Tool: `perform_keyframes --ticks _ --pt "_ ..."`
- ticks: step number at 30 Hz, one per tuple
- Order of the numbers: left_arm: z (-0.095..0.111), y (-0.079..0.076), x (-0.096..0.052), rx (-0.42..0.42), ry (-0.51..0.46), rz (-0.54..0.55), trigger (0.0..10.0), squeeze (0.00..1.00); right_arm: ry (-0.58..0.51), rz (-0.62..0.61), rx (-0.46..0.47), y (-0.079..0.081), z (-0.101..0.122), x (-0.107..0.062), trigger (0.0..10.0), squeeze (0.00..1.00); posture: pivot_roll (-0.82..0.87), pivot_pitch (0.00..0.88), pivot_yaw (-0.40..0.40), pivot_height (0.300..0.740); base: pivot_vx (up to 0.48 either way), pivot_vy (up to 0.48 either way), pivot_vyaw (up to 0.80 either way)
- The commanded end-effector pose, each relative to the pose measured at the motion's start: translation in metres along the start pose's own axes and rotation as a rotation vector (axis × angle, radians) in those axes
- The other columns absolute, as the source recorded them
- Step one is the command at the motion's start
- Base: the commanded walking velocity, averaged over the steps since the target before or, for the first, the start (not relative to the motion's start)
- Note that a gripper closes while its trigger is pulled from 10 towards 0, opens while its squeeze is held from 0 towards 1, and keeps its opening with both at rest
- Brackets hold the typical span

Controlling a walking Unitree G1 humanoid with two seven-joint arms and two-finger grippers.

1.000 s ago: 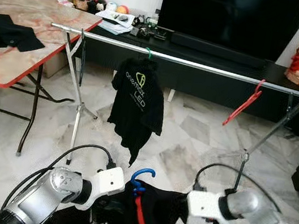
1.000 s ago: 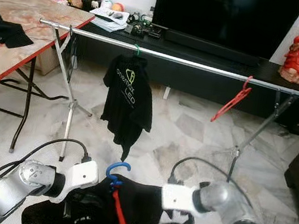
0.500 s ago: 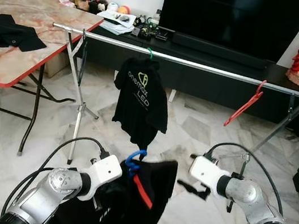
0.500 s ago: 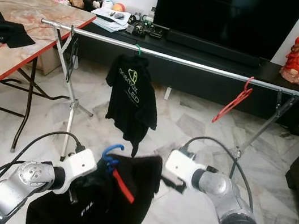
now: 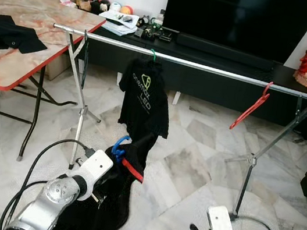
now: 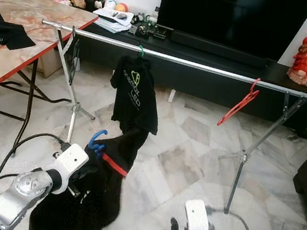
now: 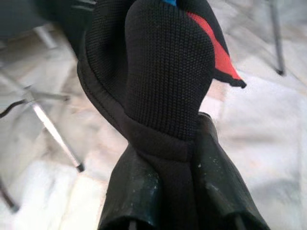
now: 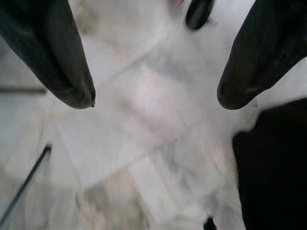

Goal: Hang hanger

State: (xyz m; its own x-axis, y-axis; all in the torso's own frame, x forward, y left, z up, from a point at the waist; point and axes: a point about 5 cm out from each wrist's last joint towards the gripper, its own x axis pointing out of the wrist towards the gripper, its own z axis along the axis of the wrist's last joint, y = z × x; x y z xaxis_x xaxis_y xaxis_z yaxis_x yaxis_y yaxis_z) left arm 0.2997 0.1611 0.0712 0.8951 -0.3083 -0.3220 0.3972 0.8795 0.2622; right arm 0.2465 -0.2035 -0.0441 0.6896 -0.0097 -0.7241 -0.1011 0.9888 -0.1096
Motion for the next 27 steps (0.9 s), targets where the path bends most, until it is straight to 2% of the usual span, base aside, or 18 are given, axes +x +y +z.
perform_keyframes --ticks 1,5,12,20,27 --pt "0.001 0.009 -0.003 -0.041 -0.038 0.067 10.0 0.00 0.045 -0.023 0.059 0.000 -0.014 -0.002 10.0 0.00 0.16 0.000 -0.070 0.740 0.000 0.000 0.00" --pt "-0.009 0.012 -0.009 -0.052 -0.014 0.113 10.0 0.00 0.082 -0.063 0.177 0.001 -0.032 -0.005 10.0 0.00 0.17 0.000 -0.069 0.740 0.000 0.000 0.00" --pt "-0.019 0.010 -0.013 -0.064 0.014 0.150 10.0 0.00 0.157 -0.087 0.216 0.005 -0.060 -0.013 10.0 0.00 0.18 0.000 -0.067 0.740 0.000 0.000 0.00" --pt "-0.018 0.010 -0.013 -0.098 0.016 0.157 10.0 0.00 0.184 -0.092 0.210 0.002 -0.070 -0.016 10.0 0.00 0.17 0.000 -0.058 0.740 0.000 0.000 0.00" --pt "-0.017 0.009 -0.012 -0.107 0.018 0.161 10.0 0.00 0.177 -0.072 0.193 0.005 -0.063 -0.013 10.0 0.00 0.14 0.000 -0.043 0.740 0.198 0.000 0.00"
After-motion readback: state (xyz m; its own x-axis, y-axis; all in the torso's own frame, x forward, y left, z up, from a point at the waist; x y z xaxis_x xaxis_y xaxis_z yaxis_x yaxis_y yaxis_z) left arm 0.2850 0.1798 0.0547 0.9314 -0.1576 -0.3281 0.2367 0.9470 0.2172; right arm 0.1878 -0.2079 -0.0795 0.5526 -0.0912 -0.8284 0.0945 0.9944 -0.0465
